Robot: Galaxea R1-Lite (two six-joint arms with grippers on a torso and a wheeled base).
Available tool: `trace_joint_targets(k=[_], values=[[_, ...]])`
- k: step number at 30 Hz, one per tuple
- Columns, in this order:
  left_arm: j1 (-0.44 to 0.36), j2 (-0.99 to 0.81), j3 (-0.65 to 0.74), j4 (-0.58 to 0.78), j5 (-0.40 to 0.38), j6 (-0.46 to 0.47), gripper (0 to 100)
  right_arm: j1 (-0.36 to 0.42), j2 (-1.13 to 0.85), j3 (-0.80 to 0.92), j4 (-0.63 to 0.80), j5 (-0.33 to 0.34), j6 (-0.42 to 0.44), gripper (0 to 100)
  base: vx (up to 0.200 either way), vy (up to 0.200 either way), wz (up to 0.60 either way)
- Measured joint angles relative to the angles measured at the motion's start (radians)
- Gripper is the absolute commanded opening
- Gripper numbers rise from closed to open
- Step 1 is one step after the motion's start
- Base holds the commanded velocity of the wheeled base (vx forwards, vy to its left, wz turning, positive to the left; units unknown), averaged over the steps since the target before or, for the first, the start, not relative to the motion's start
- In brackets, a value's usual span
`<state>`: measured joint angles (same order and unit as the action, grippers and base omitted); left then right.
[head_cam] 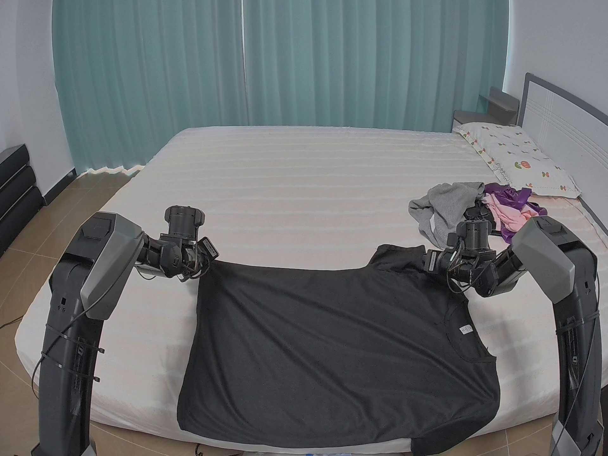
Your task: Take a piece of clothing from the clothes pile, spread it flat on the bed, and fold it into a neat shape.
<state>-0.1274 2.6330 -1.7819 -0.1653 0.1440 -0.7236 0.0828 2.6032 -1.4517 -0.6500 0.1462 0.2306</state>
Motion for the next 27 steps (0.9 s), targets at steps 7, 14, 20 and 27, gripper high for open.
trace_joint_targets(k=[7, 14, 20, 27], values=[[0.002, 0.006, -0.035, -0.002, 0.007, -0.001, 0, -0.030, 0.023, -0.095, -0.001, -0.059, 0.080, 0, 0.000, 0.000, 0.00], [0.003, 0.036, -0.109, -0.002, 0.051, -0.001, 0, -0.039, 0.066, -0.190, -0.001, -0.126, 0.119, 0, 0.000, 0.000, 0.00], [0.003, 0.062, -0.141, -0.003, 0.066, -0.003, 0, -0.041, 0.115, -0.289, -0.003, -0.185, 0.141, 0, 0.000, 0.000, 0.00], [0.003, 0.095, -0.179, -0.004, 0.069, -0.003, 0, -0.042, 0.164, -0.340, -0.009, -0.202, 0.149, 0, 0.000, 0.000, 0.00]])
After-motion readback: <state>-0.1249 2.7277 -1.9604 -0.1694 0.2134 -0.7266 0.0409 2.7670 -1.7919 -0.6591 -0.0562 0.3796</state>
